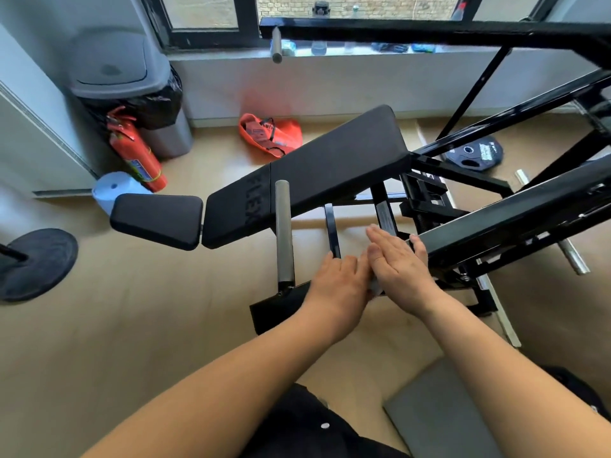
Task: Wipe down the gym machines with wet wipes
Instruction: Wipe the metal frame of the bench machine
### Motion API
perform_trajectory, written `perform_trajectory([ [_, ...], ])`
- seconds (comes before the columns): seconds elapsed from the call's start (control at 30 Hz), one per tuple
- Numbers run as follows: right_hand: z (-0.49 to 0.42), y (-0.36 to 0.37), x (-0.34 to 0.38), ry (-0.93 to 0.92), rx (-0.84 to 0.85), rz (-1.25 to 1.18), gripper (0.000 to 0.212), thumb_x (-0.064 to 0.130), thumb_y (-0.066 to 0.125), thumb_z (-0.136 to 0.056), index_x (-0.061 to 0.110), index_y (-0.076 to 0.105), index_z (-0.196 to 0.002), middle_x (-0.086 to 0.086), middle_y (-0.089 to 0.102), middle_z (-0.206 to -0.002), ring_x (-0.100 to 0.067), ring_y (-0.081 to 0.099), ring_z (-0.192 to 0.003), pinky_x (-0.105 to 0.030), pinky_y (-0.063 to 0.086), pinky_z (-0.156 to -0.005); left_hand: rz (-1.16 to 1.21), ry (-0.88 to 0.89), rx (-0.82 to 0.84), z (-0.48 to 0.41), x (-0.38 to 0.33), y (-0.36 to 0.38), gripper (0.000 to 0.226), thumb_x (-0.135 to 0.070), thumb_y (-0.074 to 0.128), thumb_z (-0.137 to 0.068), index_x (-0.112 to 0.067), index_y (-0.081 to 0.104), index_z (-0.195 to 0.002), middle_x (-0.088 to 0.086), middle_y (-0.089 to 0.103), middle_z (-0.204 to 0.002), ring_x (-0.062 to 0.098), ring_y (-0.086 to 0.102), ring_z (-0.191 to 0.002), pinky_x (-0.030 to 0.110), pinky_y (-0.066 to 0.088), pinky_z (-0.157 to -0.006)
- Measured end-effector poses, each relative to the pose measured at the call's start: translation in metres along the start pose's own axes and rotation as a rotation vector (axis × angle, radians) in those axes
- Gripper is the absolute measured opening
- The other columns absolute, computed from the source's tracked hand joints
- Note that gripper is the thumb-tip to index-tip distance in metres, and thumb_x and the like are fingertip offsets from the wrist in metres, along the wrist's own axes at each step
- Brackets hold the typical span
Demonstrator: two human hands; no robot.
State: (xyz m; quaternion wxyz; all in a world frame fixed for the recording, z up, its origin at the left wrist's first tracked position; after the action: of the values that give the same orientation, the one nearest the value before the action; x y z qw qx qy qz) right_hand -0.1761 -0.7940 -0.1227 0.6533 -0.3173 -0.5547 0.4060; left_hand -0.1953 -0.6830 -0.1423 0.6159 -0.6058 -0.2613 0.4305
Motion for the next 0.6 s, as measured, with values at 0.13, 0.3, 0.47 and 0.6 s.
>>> perform_trajectory([
  [0.13, 0.009, -0.017, -0.03, 0.108, -0.115, 0.294, 0.063, 0.053, 0.01, -0.106, 0.032, 0.03, -0.161, 0.003, 0.013, -0.173, -0.017, 0.0, -0.159, -0.038, -0.009, -0.128, -0.051, 0.067, -0.036, 0.065, 0.041, 0.0, 0.092, -0.024, 0.059, -0.097, -0.021, -0.008, -0.161, 0.005, 0.025, -0.156, 0.027, 0.028, -0.147, 0.045, -0.007, -0.128],
  [0.3, 0.008, -0.016, -0.035, 0.139, -0.051, 0.261, 0.057, 0.054, 0.015, -0.108, 0.038, 0.028, -0.16, 0.0, 0.004, -0.172, -0.017, -0.015, -0.157, -0.039, -0.022, -0.123, 0.019, -0.071, 0.05, 0.052, 0.042, -0.008, 0.072, -0.049, 0.04, -0.106, -0.023, 0.002, -0.161, 0.003, 0.046, -0.139, 0.025, 0.045, -0.13, 0.043, 0.019, -0.126],
  [0.47, 0.006, -0.016, -0.041, 0.149, 0.079, 0.228, 0.059, 0.055, 0.016, -0.107, 0.038, 0.018, -0.163, 0.004, -0.004, -0.173, -0.015, -0.023, -0.155, -0.04, -0.023, -0.123, 0.152, -0.115, 0.072, -0.024, -0.011, -0.011, 0.06, -0.057, 0.05, -0.1, -0.023, 0.029, -0.145, 0.006, 0.056, -0.121, 0.027, 0.058, -0.104, 0.042, 0.051, -0.083],
  [0.6, 0.003, -0.015, -0.04, 0.15, 0.108, 0.23, 0.059, 0.056, 0.016, -0.107, 0.038, 0.016, -0.164, 0.005, -0.003, -0.173, -0.016, -0.023, -0.156, -0.041, -0.023, -0.123, 0.089, -0.064, -0.007, -0.015, -0.021, -0.014, 0.067, -0.042, 0.051, -0.102, -0.022, 0.015, -0.155, 0.007, 0.049, -0.132, 0.026, 0.05, -0.112, 0.041, 0.044, -0.097],
])
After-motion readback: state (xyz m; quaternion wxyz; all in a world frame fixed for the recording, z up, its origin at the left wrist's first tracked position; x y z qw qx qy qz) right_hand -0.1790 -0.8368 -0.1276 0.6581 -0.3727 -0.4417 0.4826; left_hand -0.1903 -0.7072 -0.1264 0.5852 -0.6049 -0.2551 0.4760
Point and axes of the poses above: each hand's wrist, its own z-axis away from the middle knuckle, its own y-axis out of the palm, x = y × z, the point moved 7 cm from there along -z, towards the middle knuckle
